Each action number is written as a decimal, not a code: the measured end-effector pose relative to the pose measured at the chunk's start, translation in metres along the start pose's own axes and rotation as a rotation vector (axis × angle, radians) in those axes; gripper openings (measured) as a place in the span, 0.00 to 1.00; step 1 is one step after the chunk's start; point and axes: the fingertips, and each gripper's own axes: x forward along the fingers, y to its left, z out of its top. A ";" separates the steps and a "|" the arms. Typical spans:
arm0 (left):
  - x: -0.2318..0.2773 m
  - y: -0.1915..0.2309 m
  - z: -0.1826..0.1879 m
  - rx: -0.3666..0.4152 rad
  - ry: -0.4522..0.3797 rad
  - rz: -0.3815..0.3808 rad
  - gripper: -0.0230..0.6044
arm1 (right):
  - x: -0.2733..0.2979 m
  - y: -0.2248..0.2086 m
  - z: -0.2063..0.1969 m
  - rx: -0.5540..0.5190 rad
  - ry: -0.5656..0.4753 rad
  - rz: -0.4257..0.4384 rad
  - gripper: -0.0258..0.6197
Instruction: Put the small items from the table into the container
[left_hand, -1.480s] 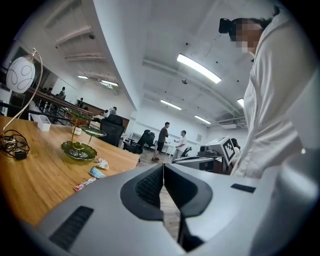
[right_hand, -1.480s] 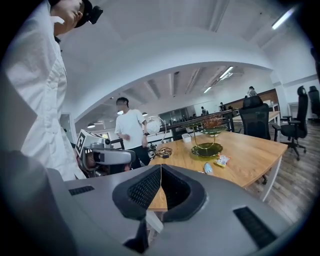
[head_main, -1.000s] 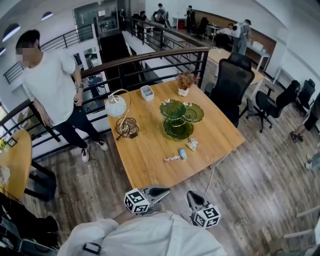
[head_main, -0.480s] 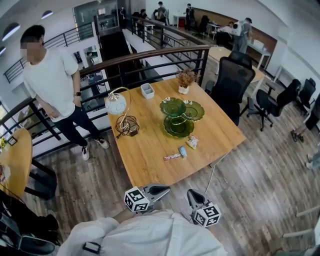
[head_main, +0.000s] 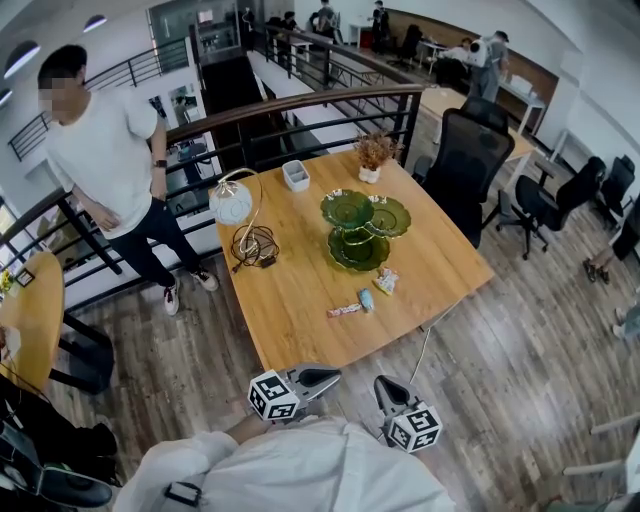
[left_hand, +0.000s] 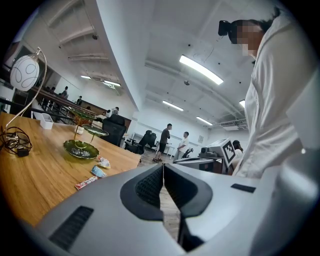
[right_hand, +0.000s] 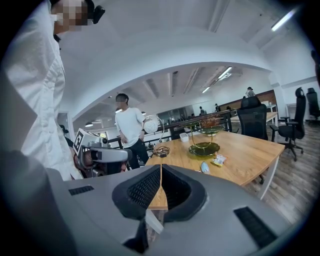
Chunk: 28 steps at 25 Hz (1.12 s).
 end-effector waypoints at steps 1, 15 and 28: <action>0.001 0.000 0.001 0.000 0.000 0.001 0.05 | 0.000 -0.001 0.001 0.000 0.002 0.000 0.06; 0.024 0.005 0.005 -0.023 -0.023 0.032 0.05 | -0.009 -0.021 -0.002 0.008 0.018 0.023 0.06; 0.052 0.023 0.011 -0.033 -0.044 0.070 0.05 | -0.003 -0.070 0.002 0.053 -0.001 0.012 0.06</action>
